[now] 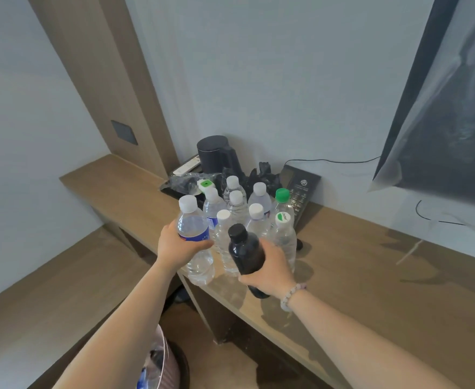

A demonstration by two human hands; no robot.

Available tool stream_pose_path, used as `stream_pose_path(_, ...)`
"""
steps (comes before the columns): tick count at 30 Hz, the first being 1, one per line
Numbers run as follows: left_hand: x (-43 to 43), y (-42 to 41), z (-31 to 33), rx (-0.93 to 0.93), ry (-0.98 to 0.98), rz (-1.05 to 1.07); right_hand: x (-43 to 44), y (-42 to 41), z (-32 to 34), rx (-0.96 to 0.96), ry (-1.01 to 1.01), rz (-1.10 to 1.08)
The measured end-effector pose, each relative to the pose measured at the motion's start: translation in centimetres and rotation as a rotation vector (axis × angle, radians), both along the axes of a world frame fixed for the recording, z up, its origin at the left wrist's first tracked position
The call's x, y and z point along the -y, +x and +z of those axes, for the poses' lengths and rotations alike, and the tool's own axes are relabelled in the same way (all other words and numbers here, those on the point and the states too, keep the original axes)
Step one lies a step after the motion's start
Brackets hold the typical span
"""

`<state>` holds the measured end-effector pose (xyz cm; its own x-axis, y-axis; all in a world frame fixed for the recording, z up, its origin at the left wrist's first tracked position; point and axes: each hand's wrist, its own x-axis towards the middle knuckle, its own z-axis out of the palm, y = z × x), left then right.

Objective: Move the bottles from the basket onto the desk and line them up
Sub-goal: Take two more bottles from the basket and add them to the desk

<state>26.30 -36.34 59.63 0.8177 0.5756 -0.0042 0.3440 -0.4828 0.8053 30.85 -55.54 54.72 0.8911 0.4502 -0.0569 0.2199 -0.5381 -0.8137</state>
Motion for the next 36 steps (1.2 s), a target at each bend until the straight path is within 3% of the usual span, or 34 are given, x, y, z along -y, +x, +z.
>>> stream_pose_path(3,-0.7,0.9,-0.5,-0.026,-0.064,0.142,-0.2,0.2,-0.5,0.097,-0.125,0.009)
stream_pose_path(7,-0.9,2.1,-0.9,-0.081,-0.074,0.221,-1.0,0.4,-1.4,0.065,-0.15,-0.056)
stream_pose_path(12,-1.4,3.5,-1.7,-0.149,-0.08,0.203,-1.6,0.2,-2.7,-0.05,-0.089,-0.174)
stream_pose_path(25,-2.9,5.4,-5.3,-0.14,-0.003,0.046,-1.5,-0.1,-4.5,-0.077,-0.023,-0.276)
stream_pose_path(36,-3.1,5.5,-6.4,-0.122,0.011,0.02,-2.0,-0.6,-5.1,-0.053,-0.091,-0.428)
